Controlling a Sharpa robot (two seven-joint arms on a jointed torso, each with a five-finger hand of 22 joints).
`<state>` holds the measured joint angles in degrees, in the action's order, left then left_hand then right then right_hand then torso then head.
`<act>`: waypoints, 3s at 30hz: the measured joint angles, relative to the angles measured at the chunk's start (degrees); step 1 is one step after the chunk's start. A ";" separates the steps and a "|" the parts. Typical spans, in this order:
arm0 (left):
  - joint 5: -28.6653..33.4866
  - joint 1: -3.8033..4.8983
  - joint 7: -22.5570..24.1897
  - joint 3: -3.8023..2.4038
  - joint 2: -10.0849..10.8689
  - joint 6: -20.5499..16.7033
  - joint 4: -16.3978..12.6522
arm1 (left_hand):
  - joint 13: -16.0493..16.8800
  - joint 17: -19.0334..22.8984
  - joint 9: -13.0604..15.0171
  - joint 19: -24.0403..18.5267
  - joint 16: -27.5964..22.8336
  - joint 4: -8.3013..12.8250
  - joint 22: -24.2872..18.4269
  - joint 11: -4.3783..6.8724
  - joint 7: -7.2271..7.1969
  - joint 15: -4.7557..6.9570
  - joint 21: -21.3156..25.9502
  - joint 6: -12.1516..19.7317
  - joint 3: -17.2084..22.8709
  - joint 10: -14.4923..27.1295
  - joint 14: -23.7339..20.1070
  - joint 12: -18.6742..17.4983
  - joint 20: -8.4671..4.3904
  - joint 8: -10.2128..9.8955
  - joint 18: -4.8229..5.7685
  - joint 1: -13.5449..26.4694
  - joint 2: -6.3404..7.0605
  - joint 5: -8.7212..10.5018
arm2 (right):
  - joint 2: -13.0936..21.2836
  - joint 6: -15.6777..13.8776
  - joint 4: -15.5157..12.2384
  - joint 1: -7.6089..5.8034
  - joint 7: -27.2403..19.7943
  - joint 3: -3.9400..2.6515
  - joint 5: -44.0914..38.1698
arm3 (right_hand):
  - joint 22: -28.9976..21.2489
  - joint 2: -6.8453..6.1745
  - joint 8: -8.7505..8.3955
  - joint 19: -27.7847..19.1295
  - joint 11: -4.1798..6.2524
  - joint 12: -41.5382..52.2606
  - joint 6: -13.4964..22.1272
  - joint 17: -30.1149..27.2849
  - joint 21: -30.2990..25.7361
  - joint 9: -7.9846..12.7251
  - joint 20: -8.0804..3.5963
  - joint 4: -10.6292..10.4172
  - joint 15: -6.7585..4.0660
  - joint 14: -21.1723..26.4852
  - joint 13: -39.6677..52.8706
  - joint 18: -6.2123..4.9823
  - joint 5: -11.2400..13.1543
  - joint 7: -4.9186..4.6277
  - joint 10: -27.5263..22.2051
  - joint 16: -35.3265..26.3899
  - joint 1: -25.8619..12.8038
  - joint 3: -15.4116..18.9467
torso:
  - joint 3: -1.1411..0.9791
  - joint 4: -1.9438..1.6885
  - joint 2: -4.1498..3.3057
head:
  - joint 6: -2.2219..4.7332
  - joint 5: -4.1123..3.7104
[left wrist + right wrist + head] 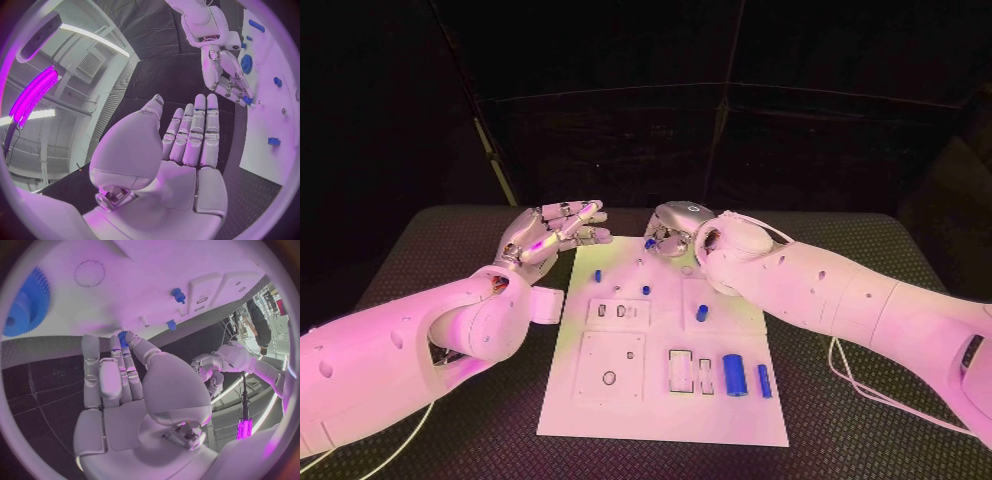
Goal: Assemble the parts on the task board
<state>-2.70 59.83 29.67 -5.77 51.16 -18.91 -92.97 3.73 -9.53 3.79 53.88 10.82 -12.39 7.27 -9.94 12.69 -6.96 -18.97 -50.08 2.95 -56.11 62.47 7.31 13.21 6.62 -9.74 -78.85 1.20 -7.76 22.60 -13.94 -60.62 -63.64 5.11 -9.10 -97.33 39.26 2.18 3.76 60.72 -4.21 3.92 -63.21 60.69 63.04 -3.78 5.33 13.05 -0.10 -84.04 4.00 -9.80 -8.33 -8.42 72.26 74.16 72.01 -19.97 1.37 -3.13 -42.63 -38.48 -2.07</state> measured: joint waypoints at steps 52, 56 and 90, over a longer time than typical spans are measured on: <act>-0.02 0.24 -0.44 -0.06 0.51 0.54 2.18 | -0.03 -0.08 0.01 0.20 -0.22 0.16 -0.19 0.00 0.00 0.00 0.27 0.00 -0.16 0.00 0.00 -0.48 0.20 -0.35 0.02 0.00 0.00 0.00 | 17.72 1.32 -11.79 0.12 4.07 0.09 15.17 | 6.11 -9.43 0.68 4.56 1.14 26.64 12.20 7.20 5.04 -0.23 -0.18 -15.16 -1.16 0.09 16.96 0.95 -4.59 -0.13 1.61 6.86 4.05 17.57 | -0.42 1.47 0.37 | 0.75 0.07; -0.03 0.24 -0.46 -0.06 0.45 0.63 2.61 | -0.03 -0.08 0.01 0.20 -0.22 0.16 -0.18 0.00 0.00 0.00 0.27 0.00 -0.16 0.00 0.00 -0.48 0.20 -0.35 0.02 0.00 0.00 0.00 | 17.16 3.32 -11.15 0.13 5.22 0.11 16.00 | 7.15 -9.48 1.55 4.94 0.65 35.34 13.27 9.41 5.69 -0.23 0.21 -20.72 -1.16 0.09 25.70 0.93 -4.67 -0.38 -1.50 8.24 7.44 21.46 | -0.43 1.46 0.33 | 0.73 0.04; -0.04 0.23 -0.61 -0.05 0.14 0.97 3.22 | -0.02 -0.13 0.01 0.20 -0.22 0.16 -0.23 0.00 0.00 -0.21 0.27 0.00 -0.16 0.00 0.21 -0.48 0.20 -0.35 0.02 0.00 0.00 0.00 | 14.75 7.21 -8.84 0.01 6.19 -0.01 13.33 | 11.79 -4.82 6.52 7.08 0.59 63.38 7.86 14.26 8.82 -0.37 -0.30 -21.97 -0.57 0.05 57.67 1.82 -2.86 0.09 2.73 11.25 18.74 16.27 | -0.43 1.33 0.25 | -0.05 0.07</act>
<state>-2.73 60.06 29.06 -5.82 51.30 -17.95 -89.76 3.71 -9.66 3.79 54.08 10.60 -12.24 7.04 -9.94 12.69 -7.17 -18.70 -50.08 2.79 -56.11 62.68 6.83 13.41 6.28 -9.72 -78.85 1.20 -7.76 37.35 -6.73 -69.46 -63.64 11.30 -9.11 -84.00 51.06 -2.63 10.27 67.80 -3.62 67.31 -55.35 74.95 71.85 -4.15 5.03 -8.93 -0.67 -83.99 61.67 -7.98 -11.19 -8.34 74.99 85.41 90.75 -3.70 0.93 -1.80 -42.38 -38.53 -1.99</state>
